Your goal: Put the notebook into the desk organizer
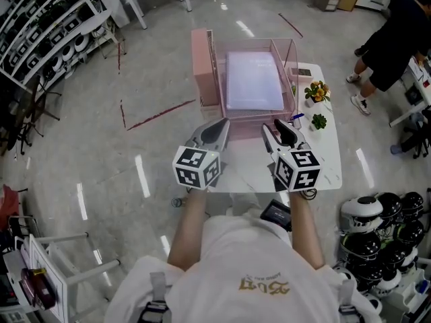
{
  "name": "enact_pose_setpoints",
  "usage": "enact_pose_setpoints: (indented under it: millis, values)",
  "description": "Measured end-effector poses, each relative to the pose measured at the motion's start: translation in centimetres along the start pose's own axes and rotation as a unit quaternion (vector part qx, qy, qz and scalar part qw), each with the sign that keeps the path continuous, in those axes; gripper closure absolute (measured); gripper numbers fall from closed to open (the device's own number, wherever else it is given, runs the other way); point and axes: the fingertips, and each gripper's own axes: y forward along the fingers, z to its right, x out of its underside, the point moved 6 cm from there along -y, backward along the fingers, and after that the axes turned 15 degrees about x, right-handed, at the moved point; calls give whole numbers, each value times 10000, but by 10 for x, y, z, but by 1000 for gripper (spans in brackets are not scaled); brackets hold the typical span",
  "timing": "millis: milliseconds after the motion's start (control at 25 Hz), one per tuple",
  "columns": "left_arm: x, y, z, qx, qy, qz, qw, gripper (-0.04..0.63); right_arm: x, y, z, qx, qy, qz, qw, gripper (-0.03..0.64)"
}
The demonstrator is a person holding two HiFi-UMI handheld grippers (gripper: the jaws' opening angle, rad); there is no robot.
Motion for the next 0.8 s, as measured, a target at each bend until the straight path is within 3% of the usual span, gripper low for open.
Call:
enact_pose_setpoints:
  millis: [200,280,600,800]
  values:
    - [4,-3,14,2,31,17,10000,577,-1,-22,11,44,386,259,9989,532]
    - [5,-2,19,22,42,19,10000,577,2,-29,16,117,358,292,9989,601]
    - [6,-9,33,14,96,50,9999,577,12,-46,18,155,298,422,9985,606]
    - [7,-11,39,4,99,64,9999,577,14,-54,17,315,-30,475,9984,604]
